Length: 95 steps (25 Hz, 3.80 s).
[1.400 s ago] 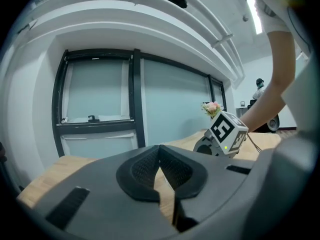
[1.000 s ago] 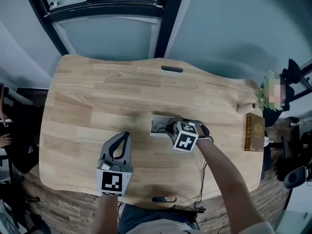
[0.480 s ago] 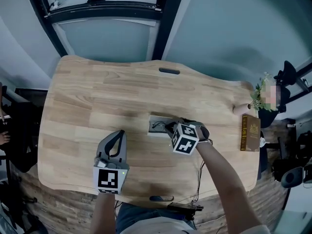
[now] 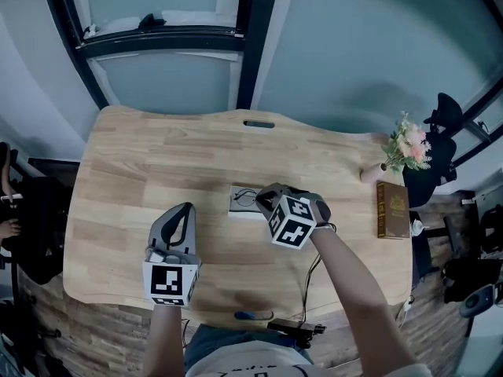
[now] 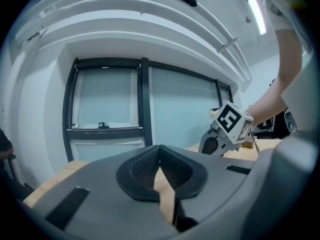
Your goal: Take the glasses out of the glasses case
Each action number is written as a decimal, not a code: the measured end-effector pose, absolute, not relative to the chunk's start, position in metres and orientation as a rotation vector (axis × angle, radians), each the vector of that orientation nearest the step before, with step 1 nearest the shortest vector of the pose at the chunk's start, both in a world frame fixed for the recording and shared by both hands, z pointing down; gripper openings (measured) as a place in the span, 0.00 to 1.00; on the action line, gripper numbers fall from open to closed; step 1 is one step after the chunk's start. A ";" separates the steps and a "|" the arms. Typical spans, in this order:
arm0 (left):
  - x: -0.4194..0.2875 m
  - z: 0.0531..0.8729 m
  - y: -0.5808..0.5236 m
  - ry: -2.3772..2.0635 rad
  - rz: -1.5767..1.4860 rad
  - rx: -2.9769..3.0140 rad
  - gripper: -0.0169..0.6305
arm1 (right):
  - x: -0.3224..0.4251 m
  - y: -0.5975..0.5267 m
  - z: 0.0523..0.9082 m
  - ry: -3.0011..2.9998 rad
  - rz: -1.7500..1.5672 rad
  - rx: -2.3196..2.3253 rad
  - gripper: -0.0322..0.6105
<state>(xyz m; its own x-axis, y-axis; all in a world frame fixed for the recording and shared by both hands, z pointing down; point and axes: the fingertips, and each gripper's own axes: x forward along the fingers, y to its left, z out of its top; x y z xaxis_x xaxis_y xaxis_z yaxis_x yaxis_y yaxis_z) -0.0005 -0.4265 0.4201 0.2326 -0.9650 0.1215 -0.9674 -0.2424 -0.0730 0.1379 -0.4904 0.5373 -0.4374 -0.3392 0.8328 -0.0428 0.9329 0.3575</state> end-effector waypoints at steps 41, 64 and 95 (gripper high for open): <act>0.059 0.460 -0.465 -1.754 0.353 2.487 0.05 | 0.337 -0.490 0.637 -1.882 0.141 0.617 0.22; 0.093 0.369 -0.361 -1.951 0.228 2.584 0.05 | 0.302 -0.396 0.406 -2.405 -0.098 1.319 0.06; 0.085 0.275 -0.305 -1.897 -0.089 2.806 0.05 | 0.305 -0.279 0.267 -2.517 -0.337 1.768 0.06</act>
